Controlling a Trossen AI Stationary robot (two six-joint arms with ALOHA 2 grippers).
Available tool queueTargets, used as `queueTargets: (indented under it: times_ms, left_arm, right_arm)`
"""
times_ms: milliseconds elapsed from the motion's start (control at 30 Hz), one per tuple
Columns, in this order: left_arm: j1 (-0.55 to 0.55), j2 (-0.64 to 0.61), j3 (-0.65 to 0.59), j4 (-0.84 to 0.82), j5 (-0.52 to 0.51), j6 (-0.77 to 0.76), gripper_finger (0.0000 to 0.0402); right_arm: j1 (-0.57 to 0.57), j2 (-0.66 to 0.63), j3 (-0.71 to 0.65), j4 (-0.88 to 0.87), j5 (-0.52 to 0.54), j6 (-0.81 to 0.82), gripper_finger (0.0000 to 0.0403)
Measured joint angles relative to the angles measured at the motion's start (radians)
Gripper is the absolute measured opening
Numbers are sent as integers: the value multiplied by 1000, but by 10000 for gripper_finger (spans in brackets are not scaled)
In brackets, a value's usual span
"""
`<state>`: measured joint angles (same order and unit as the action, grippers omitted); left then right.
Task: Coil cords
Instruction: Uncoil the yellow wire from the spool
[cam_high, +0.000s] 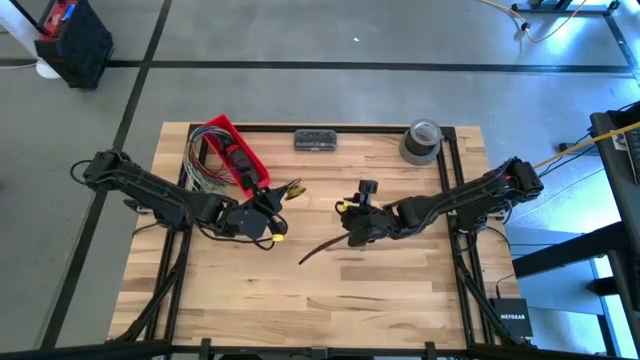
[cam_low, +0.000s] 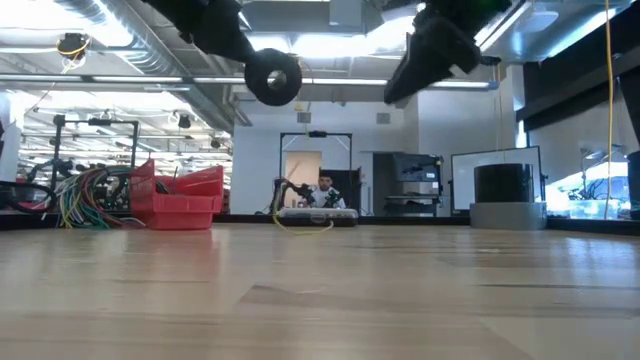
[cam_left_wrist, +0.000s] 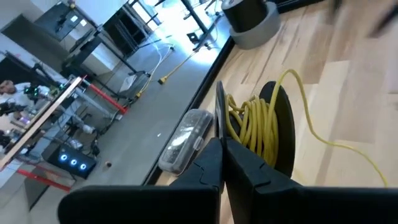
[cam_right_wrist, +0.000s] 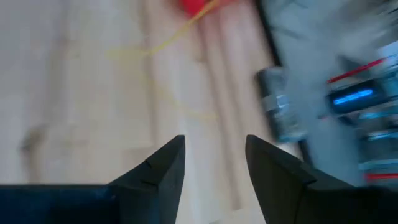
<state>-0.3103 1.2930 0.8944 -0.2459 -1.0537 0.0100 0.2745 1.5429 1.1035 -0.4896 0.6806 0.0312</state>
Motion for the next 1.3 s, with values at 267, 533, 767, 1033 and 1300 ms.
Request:
queueTargets:
  times_ms: [267, 533, 767, 1033, 1300]
  left_arm:
    - [-67, 0, 2, 151, 7, 133, 1]
    - [-112, 0, 2, 181, 7, 208, 1]
    - [-129, -1, 2, 182, 137, 254, 1]
    - [-130, -1, 2, 178, 150, 286, 1]
    - [-129, -1, 2, 174, 150, 282, 1]
  right_arm:
    - [0, -1, 85, 37, 225, -87, 172]
    - [-11, 27, 86, 82, -18, -81, 172]
    - [-45, 55, 85, 123, -101, -113, 172]
    - [-60, 57, 85, 166, -258, -117, 172]
    - [-59, 57, 85, 256, -447, -134, 172]
